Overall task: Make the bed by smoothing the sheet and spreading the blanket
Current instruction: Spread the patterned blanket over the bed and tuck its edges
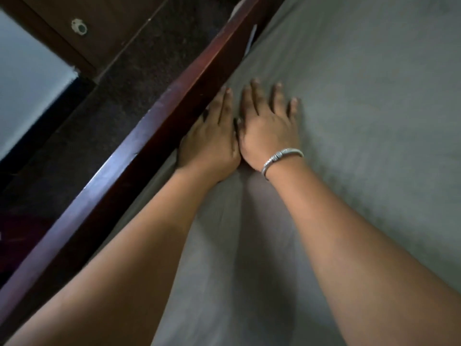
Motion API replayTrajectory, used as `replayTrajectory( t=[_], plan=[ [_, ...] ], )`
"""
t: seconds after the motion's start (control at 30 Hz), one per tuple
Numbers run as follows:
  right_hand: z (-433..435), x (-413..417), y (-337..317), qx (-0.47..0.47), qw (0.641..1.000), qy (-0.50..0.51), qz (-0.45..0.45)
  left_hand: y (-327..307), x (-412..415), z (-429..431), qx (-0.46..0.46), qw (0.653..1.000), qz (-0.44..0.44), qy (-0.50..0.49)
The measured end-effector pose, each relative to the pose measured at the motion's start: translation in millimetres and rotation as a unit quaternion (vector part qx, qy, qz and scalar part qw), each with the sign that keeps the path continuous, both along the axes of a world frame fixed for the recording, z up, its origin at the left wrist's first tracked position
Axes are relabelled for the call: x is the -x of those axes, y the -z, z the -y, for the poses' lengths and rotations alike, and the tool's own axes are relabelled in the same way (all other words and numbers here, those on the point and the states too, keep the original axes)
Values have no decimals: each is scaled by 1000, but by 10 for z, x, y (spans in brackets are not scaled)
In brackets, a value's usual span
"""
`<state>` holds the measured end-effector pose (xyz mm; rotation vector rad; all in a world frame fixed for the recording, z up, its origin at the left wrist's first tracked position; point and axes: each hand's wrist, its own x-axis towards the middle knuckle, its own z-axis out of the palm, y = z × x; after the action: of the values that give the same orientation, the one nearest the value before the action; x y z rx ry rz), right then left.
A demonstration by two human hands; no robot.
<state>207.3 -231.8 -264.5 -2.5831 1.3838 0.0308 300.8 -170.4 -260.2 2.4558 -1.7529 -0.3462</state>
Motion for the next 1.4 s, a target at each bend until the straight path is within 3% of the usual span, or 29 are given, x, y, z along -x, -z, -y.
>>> replayTrajectory(
  t=[0.13, 0.23, 0.37, 0.43, 0.6, 0.73, 0.83, 1.0, 1.13, 1.23, 1.4],
  plan=[
    [71, -98, -58, 2, 998, -66, -11, -10, 29, 7, -20, 998, -49, -42],
    [-27, -88, -82, 0, 996, -84, -3, -54, 92, -110, -50, 998, -2, -46],
    [-386, 17, -42, 44, 993, -16, 110, -125, 196, -586, 13, 999, 41, 24],
    [-562, 61, -6, 58, 986, -66, 145, -101, 237, -804, 10, 997, 71, 10],
    [-612, -176, -86, -13, 978, -199, 62, -126, 134, -918, -87, 990, 90, -71],
    [-491, -339, -158, -18, 975, -220, 5, -164, 82, -861, -54, 993, 16, -108],
    [-557, -284, -145, -7, 976, -216, 35, -220, 81, -920, -50, 994, 2, -100],
    [-709, -194, -94, 66, 974, -179, 125, -357, 191, -1180, -72, 991, 87, -75],
    [-729, -182, -135, 57, 970, -223, 81, -444, 175, -1181, -116, 976, 35, -180],
    [-771, -214, -202, 58, 972, -228, 3, -465, 211, -1129, -99, 973, 54, -203],
    [-776, -273, -323, 53, 966, -245, -58, -429, 404, -1114, -90, 974, -7, -210]
  ],
)
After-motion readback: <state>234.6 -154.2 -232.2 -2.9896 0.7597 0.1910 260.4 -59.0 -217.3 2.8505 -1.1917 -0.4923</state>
